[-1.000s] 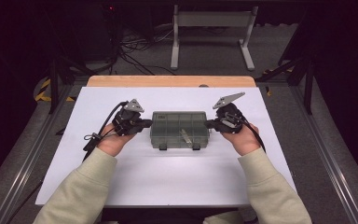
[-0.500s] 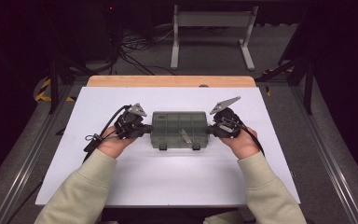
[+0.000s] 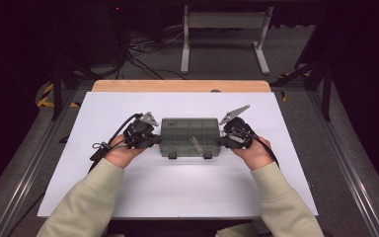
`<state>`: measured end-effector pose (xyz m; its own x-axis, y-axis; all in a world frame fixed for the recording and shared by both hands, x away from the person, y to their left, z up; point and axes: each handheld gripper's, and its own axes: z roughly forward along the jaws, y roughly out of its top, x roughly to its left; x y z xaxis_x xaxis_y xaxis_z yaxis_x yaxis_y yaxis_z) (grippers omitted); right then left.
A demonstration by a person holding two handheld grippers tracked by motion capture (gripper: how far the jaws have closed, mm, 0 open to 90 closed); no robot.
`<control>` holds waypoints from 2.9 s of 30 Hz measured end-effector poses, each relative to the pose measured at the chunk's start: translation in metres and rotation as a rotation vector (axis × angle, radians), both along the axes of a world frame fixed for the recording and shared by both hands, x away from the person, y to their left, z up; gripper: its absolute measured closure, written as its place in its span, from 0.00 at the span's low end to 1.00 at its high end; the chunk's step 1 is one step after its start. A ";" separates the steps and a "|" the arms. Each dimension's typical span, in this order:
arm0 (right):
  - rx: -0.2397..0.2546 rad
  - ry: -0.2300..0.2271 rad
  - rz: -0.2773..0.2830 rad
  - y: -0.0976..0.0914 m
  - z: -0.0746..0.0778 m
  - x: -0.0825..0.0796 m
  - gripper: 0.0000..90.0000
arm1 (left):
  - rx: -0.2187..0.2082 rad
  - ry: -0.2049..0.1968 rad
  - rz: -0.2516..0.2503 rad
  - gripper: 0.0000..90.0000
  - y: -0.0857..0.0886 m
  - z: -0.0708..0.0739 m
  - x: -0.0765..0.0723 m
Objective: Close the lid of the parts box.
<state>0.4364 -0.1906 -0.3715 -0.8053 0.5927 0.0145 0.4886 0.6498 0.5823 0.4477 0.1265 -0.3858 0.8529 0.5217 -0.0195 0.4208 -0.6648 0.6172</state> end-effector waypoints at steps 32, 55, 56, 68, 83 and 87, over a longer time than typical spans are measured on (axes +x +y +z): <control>-0.021 0.038 0.002 0.003 -0.012 0.003 1.00 | 0.052 0.001 -0.030 0.97 -0.010 -0.007 -0.001; -0.045 0.028 -0.014 0.001 -0.018 0.004 1.00 | 0.039 -0.004 -0.003 0.99 -0.011 -0.014 0.002; -0.041 0.028 -0.015 0.000 -0.018 0.005 1.00 | 0.036 -0.001 -0.006 0.99 -0.011 -0.014 0.002; 0.136 -0.064 -0.030 -0.009 0.004 -0.003 0.73 | -0.110 -0.024 -0.006 0.68 0.007 0.008 -0.007; 0.237 -0.164 0.004 -0.009 0.016 -0.016 0.15 | -0.297 -0.063 -0.026 0.08 0.034 0.028 -0.027; 0.288 -0.211 0.023 -0.011 0.020 -0.022 0.05 | -0.350 -0.093 -0.006 0.03 0.046 0.031 -0.034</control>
<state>0.4147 -0.2015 -0.3519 -0.8217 0.5699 0.0106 0.3253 0.4536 0.8297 0.4134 0.1722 -0.3543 0.8624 0.4922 -0.1182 0.3487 -0.4085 0.8435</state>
